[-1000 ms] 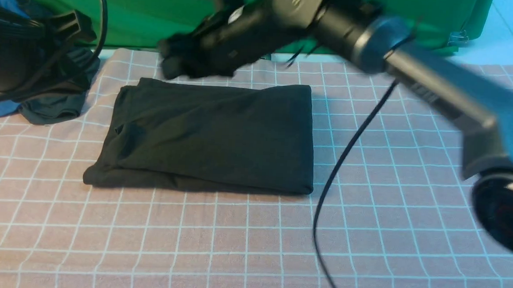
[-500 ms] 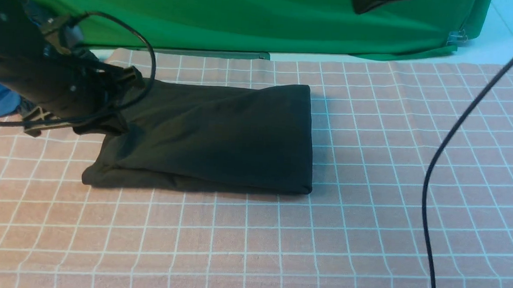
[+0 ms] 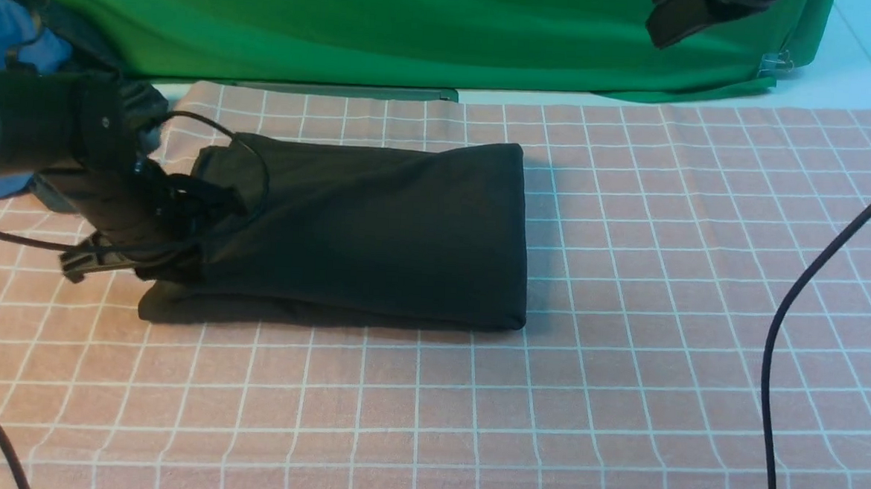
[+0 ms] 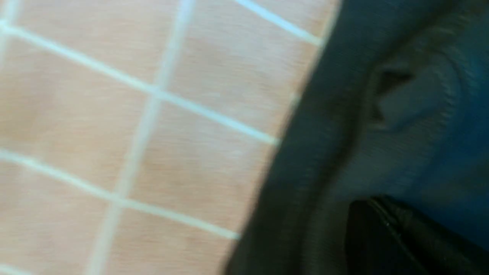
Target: Fold a long-sleeved shirt over a pink coffee tablecloth.
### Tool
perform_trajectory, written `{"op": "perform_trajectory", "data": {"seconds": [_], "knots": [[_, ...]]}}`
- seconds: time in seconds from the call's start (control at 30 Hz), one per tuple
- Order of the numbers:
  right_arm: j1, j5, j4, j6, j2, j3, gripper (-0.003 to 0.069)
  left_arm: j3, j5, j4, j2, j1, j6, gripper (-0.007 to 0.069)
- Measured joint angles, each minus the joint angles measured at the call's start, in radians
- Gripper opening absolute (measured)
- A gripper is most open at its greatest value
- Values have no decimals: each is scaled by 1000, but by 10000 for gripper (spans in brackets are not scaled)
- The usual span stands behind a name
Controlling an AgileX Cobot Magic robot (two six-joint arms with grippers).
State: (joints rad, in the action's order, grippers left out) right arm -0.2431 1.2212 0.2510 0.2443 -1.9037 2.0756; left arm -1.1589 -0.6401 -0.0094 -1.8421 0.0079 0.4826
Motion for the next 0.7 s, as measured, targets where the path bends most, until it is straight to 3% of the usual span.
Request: {"op": "perform_trajectory", "data": {"seconds": [0.33, 0.47, 0.53, 0.57, 0.6, 0.63, 0.7], "knots": [[1, 0, 0, 18, 12, -2, 43, 1, -97, -5, 146, 84, 13, 15], [1, 1, 0, 18, 12, -2, 45, 1, -122, -69, 141, 84, -76, 69], [1, 1, 0, 18, 12, -2, 45, 1, -119, -112, 127, 84, -120, 159], [1, 1, 0, 18, 12, -2, 45, 1, -118, -119, 125, 84, -124, 168], [1, 1, 0, 18, 12, -2, 45, 1, -111, -142, 112, 84, -148, 253], [1, 1, 0, 18, 12, -3, 45, 1, -108, -149, 106, 84, -154, 276], [1, 1, 1, 18, 12, -3, 48, 1, -96, -162, 84, 84, -170, 409]]}}
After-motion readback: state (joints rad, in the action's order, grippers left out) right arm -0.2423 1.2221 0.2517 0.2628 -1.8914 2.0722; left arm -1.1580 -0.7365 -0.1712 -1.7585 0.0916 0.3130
